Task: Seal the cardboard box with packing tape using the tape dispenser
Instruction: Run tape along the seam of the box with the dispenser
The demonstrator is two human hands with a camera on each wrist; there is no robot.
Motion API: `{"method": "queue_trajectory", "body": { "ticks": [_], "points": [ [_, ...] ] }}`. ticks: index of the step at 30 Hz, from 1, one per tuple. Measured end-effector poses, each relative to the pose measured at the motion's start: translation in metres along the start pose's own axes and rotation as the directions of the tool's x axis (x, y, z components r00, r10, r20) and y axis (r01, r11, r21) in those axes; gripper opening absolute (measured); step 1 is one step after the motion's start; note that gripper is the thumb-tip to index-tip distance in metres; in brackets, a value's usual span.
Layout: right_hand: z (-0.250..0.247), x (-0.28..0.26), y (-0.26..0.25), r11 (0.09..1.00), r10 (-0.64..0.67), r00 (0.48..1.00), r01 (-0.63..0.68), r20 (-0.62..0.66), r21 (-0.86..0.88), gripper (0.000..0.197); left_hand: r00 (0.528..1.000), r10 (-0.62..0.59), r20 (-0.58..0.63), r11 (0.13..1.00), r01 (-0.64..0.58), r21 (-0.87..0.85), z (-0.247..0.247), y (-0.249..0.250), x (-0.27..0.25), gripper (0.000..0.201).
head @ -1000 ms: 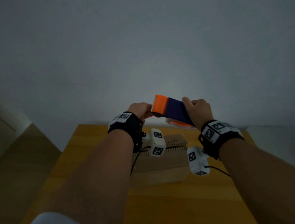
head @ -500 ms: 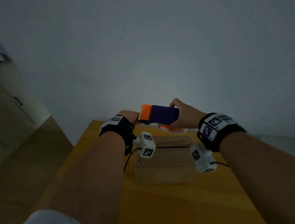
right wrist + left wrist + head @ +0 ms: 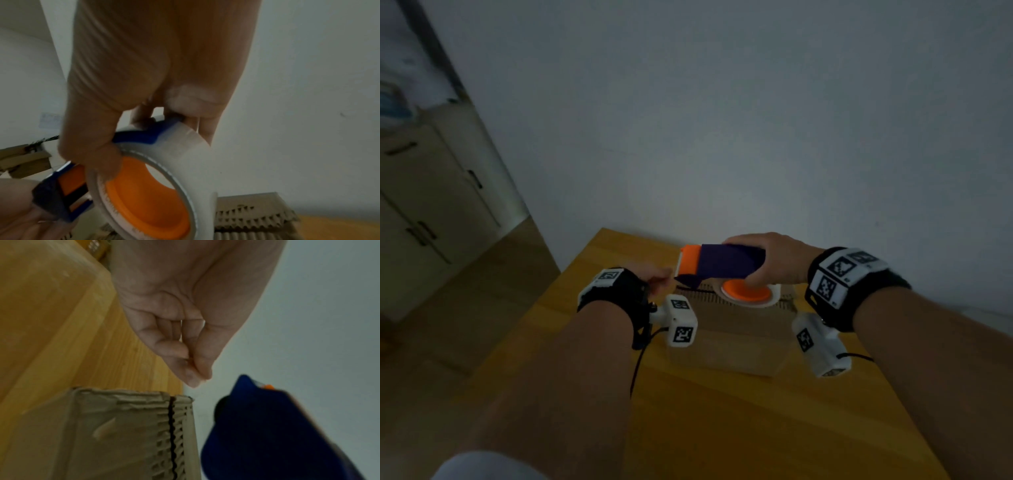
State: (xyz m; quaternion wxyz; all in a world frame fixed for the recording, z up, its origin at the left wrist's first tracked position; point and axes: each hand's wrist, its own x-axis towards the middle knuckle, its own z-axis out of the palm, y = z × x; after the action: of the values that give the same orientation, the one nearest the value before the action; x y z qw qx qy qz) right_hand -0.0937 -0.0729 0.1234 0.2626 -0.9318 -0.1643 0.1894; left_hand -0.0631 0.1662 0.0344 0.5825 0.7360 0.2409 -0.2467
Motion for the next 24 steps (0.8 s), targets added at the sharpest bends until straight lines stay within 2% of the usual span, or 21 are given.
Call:
{"method": "queue_trajectory", "body": {
  "ticks": [6, 12, 16, 19, 24],
  "points": [
    [-0.009, -0.01, -0.001, 0.992, -0.014, 0.999, 0.018, 0.038, -0.122, 0.056, 1.0, -0.008, -0.03, 1.0, 0.008, 0.02, -0.032, -0.013, -0.01, 0.035],
    [-0.005, -0.005, -0.007, 0.971, 0.043, 0.998, -0.029, 0.055, -0.238, 0.058, 0.999, -0.039, 0.005, 0.993, 0.038, 0.112, -0.022, -0.02, -0.004, 0.039],
    [0.002, -0.005, -0.005, 0.966, 0.067, 0.997, -0.053, 0.047, -0.254, 0.059, 0.997, -0.074, -0.036, 0.995, 0.077, 0.064, -0.021, -0.03, 0.012, 0.033],
    [0.002, -0.001, -0.006, 0.964, 0.074, 0.997, -0.062, 0.037, -0.257, 0.059, 0.996, -0.081, -0.049, 0.992, 0.085, 0.093, -0.02, -0.037, 0.027, 0.033],
    [0.003, 0.005, -0.008, 0.954, 0.096, 0.994, -0.079, 0.046, -0.29, 0.062, 0.993, -0.114, -0.016, 0.99, 0.115, 0.083, -0.018, -0.038, 0.034, 0.042]
  ]
}}
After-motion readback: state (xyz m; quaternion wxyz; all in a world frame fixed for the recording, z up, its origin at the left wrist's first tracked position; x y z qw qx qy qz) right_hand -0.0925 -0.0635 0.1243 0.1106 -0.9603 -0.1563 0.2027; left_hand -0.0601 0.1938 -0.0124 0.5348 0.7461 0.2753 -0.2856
